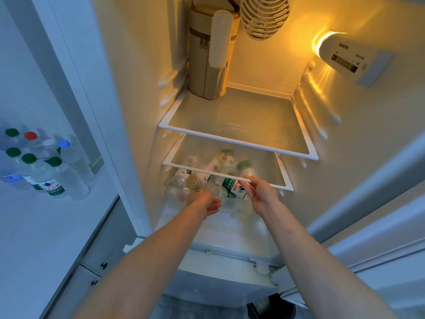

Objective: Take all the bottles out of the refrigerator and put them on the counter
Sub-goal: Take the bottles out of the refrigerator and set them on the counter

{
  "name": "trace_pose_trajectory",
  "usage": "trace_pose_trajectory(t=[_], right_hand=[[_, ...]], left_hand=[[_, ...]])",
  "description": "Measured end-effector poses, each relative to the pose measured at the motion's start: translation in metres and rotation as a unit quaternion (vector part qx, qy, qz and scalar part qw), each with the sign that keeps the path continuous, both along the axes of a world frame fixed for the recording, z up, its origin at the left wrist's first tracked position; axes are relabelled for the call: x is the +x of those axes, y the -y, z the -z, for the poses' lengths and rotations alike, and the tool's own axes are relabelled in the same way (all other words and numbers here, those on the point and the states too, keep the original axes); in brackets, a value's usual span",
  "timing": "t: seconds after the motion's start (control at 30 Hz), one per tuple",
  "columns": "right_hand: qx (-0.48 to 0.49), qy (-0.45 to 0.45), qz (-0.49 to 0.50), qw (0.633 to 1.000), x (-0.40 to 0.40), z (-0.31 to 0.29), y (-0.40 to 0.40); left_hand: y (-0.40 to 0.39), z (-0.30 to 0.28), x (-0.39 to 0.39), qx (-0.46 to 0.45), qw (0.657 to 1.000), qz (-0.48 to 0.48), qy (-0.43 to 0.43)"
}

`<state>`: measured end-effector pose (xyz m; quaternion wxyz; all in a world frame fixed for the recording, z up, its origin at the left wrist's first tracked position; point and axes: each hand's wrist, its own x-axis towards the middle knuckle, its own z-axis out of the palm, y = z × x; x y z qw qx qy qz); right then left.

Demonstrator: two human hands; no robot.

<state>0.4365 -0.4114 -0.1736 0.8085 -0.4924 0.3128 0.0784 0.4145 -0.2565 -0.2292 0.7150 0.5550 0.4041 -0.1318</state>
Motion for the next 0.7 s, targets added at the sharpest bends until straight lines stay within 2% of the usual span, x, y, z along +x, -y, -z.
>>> trace_pose_trajectory(t=[0.7], right_hand=[[0.032,-0.088,-0.043,0.995,0.007,0.011,0.0]], left_hand=[[-0.011,0.007,-0.057,0.03,0.999,-0.019,0.007]])
